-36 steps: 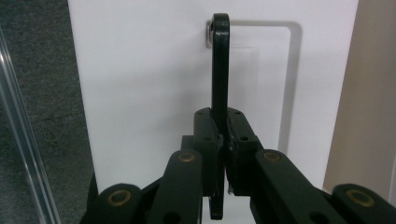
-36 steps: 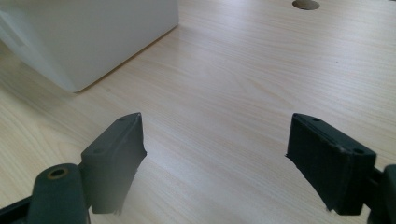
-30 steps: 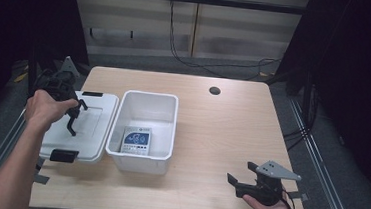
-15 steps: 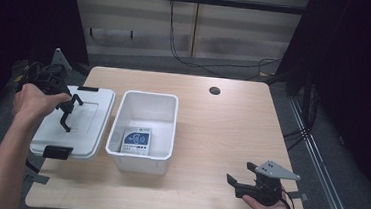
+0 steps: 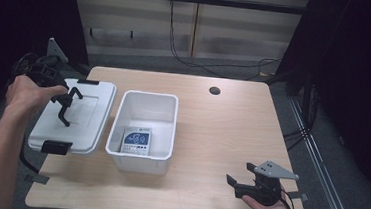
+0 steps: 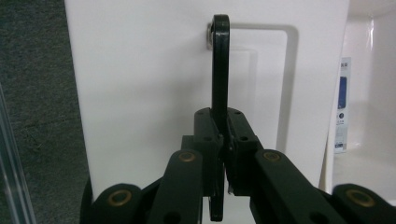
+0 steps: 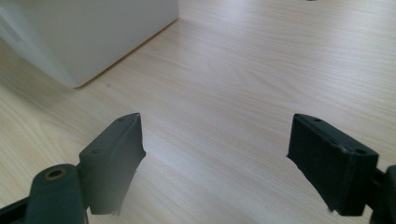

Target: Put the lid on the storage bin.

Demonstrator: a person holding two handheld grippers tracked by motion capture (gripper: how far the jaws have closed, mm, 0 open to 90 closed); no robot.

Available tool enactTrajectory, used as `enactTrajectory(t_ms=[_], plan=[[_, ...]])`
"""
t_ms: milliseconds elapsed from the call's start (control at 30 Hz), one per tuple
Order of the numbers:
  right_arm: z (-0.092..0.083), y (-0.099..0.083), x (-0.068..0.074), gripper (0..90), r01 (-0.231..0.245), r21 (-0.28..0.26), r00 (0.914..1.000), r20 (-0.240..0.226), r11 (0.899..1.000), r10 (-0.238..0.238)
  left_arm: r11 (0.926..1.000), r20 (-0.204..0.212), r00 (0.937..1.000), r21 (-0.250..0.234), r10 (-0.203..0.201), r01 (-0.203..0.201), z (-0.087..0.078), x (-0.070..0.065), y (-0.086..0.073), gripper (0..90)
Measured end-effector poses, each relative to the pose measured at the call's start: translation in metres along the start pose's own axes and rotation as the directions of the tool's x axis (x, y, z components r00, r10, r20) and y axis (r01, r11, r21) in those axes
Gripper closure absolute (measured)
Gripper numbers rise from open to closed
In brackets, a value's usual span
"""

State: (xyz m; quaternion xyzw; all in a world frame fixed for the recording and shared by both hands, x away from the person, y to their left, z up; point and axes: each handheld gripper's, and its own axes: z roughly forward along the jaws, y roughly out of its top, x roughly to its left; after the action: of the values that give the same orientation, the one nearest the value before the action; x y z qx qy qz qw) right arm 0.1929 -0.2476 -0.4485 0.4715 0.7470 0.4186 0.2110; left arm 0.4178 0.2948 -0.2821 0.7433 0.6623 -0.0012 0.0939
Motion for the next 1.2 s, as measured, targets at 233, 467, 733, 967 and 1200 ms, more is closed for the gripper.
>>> enactTrajectory(t_ms=[233,467,733,967,1200], plan=[[0.001,0.0,0.0,17.5,0.002,0.007,1.0,0.004,1.0,-0.002,1.0,-0.009,1.0,-0.001,-0.005,0.005,-0.01,-0.009,0.001,85.1],[0.001,0.0,0.0,17.5,0.004,0.009,1.0,0.003,1.0,-0.004,0.9999,-0.027,0.9996,0.012,-0.001,0.001,-0.015,-0.023,0.004,85.1],[0.001,0.0,0.001,17.5,0.014,0.015,0.9999,0.003,1.0,-0.014,0.9997,-0.022,0.9996,0.019,0.016,-0.015,-0.014,-0.04,0.007,85.1],[0.002,0.0,0.002,17.5,0.015,0.017,0.9999,0.002,1.0,-0.015,0.9999,-0.003,0.9999,-0.001,0.011,-0.011,-0.02,-0.056,0.009,85.0],[0.002,0.0,0.002,17.5,0.018,0.016,0.9998,-0.001,1.0,-0.018,0.9998,0.0,1.0,0.018,0.003,-0.003,-0.015,-0.072,0.013,85.1]])
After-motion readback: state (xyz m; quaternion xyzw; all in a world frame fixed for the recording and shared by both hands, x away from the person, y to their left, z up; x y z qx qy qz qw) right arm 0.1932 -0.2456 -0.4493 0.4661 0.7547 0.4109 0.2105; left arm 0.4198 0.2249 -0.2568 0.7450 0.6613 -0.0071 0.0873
